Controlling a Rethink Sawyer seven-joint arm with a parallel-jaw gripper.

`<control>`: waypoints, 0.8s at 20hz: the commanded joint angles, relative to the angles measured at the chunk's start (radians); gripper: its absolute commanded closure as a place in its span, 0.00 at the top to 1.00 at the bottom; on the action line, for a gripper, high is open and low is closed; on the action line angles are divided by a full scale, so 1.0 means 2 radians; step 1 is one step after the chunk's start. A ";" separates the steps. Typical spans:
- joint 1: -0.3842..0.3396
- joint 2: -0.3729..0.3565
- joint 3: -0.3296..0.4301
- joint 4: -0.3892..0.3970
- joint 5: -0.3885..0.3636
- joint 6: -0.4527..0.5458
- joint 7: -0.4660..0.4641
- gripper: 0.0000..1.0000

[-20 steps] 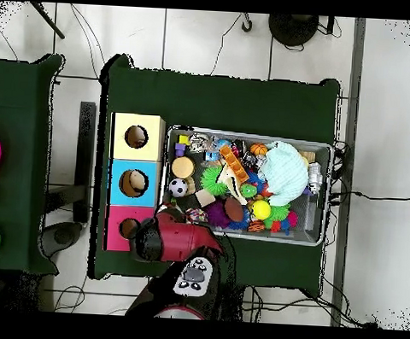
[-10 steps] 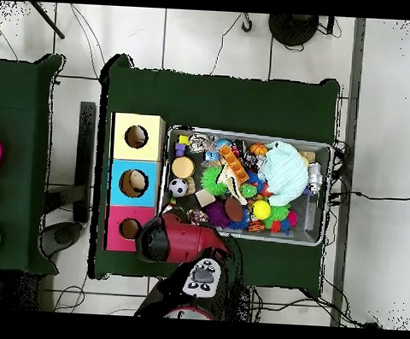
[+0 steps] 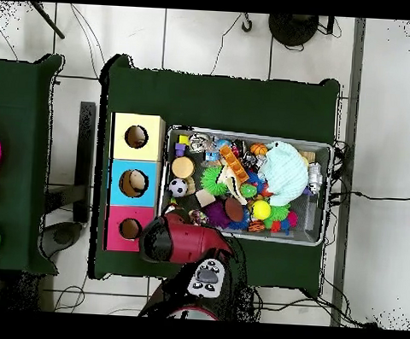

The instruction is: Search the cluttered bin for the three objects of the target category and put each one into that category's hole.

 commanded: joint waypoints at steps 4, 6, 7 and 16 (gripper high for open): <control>-0.022 0.025 0.041 0.023 -0.004 -0.009 0.058 1.00; -0.028 0.029 0.042 0.025 -0.006 -0.013 0.057 1.00; -0.031 0.029 0.042 0.025 -0.006 -0.012 0.056 1.00; -0.039 0.036 0.039 0.032 -0.004 -0.017 0.062 1.00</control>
